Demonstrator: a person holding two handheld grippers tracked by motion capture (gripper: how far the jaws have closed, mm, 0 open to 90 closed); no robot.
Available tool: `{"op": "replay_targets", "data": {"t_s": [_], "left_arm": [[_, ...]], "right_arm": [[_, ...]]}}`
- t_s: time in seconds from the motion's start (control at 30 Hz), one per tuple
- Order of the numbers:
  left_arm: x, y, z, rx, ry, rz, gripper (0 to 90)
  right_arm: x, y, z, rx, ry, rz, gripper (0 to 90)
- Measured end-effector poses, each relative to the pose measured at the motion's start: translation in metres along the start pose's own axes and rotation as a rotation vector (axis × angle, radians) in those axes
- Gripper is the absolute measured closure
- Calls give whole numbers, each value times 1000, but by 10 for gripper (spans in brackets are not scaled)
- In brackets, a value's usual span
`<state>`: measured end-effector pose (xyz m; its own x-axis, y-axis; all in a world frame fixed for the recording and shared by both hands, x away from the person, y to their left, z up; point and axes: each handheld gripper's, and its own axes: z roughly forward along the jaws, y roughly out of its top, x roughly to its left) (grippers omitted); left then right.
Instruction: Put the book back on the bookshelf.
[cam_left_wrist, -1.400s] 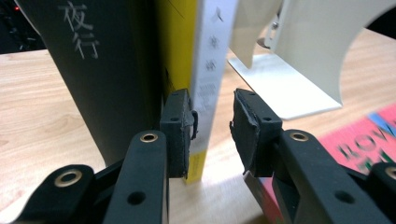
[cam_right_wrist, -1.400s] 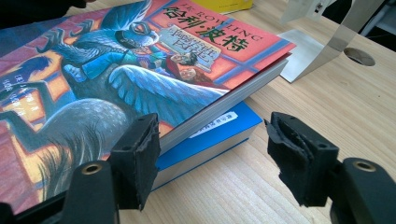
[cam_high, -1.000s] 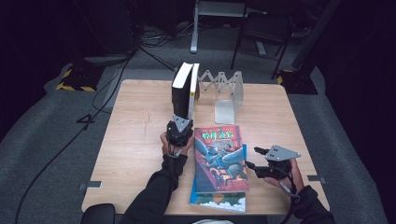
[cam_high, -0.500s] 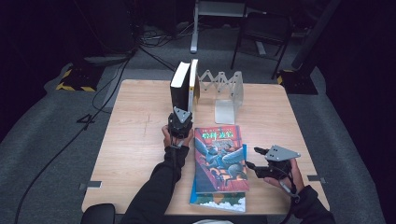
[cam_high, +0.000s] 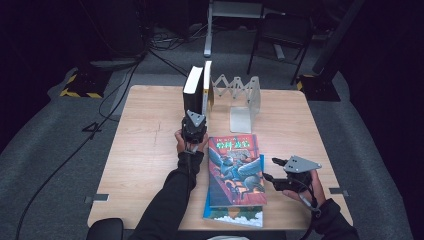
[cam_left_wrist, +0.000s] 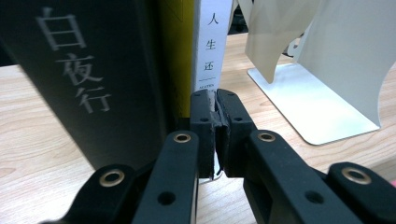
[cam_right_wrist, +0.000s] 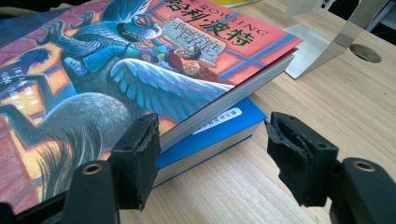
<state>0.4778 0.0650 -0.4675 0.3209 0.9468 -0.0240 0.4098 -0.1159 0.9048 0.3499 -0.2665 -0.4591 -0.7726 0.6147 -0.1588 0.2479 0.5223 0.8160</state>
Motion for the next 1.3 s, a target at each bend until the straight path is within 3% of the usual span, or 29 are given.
{"op": "replay_targets", "data": {"t_s": [0.27, 0.73, 1.0, 1.03, 1.13, 1.2, 1.3], "left_arm": [[-2, 0, 0, 4, 2, 1, 856], [7, -4, -6, 22, 6, 29, 799], [2, -8, -13, 36, -19, 96, 799], [1, -9, -17, 38, -33, 123, 796], [2, -9, -21, 41, -49, 143, 793], [3, -12, -26, 51, -83, 143, 794], [1, -14, -32, 69, -112, 193, 777]], "right_arm": [[0, 0, -1, -1, 0, 1, 348], [0, 0, -1, 4, -4, -1, 348], [1, 1, -1, 14, -8, -14, 353], [2, 2, -1, 15, -9, -18, 353], [2, 2, -2, 11, -9, -20, 352], [3, 2, -2, 12, -8, -20, 354], [4, 3, -2, 15, -11, -26, 355]]}}
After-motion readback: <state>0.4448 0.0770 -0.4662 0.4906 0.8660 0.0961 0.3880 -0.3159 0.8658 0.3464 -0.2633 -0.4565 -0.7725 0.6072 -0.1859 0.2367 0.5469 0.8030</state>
